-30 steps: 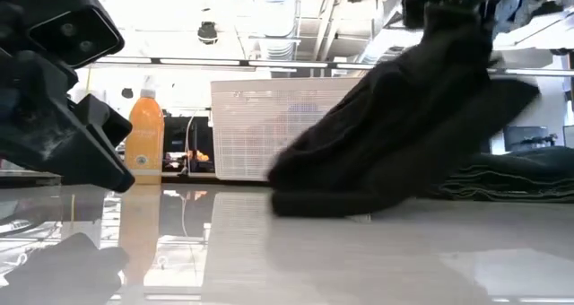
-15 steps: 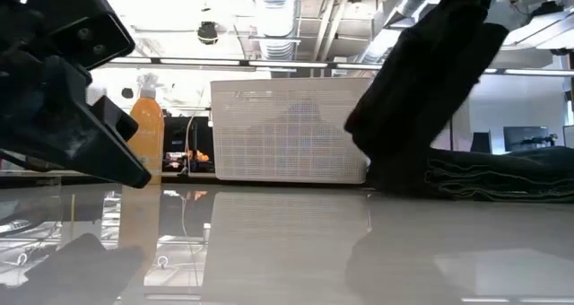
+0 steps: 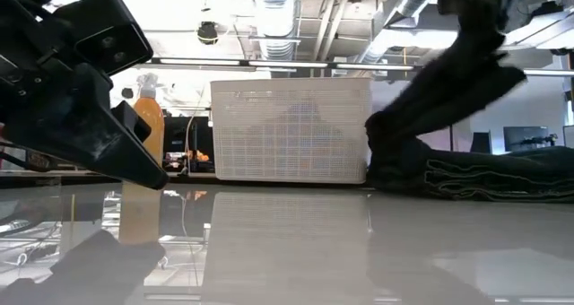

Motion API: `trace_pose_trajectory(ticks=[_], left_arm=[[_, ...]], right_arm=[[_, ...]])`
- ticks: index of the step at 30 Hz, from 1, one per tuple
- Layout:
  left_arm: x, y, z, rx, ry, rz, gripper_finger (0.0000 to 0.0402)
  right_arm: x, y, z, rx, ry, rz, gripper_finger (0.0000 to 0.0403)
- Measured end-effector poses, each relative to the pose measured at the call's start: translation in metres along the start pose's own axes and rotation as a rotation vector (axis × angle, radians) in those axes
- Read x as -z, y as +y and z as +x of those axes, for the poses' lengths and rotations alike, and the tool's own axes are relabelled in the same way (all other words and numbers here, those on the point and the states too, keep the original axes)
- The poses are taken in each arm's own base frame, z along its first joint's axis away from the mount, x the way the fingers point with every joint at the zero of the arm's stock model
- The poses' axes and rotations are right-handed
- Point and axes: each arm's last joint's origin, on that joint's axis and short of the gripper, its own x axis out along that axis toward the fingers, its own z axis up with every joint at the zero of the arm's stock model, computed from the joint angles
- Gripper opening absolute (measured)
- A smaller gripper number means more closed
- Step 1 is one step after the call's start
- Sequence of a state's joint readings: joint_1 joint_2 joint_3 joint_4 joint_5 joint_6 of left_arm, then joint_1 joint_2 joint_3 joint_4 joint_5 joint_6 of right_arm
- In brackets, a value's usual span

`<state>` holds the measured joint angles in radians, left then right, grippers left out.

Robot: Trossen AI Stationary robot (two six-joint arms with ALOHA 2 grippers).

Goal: Fold laundry
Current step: Stack the folded black t-shirt on the dark blue jeans

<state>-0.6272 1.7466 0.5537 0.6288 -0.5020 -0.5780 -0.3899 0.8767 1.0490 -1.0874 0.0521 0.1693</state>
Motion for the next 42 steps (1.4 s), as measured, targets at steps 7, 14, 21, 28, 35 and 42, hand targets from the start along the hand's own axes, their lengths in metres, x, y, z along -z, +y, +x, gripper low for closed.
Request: trace_pose_trajectory(ticks=[7,14,21,28,35,42], left_arm=[[-0.004,0.003,0.002,-0.001,-0.020,0.006,0.0042],[-0.005,0.003,0.003,0.013,-0.009,-0.005,0.0042],[-0.006,0.006,0.004,0.005,-0.010,-0.009,0.0042],[-0.010,0.013,0.008,0.007,0.000,-0.021,0.0042],[-0.010,0.014,0.009,0.022,0.011,-0.024,0.0042],[-0.011,0.013,0.009,0.032,0.012,-0.027,0.0042]], right_arm=[[0.021,-0.024,0.024,0.126,0.154,0.015,0.0034],[0.042,-0.044,0.051,0.226,0.308,0.027,0.0034],[0.049,-0.045,0.063,0.211,0.303,0.173,0.0066],[0.046,-0.041,0.053,0.120,0.326,0.295,0.0169],[0.048,-0.039,0.025,0.153,0.481,0.208,0.0242],[0.032,-0.043,-0.001,0.361,0.525,0.149,0.0247]])
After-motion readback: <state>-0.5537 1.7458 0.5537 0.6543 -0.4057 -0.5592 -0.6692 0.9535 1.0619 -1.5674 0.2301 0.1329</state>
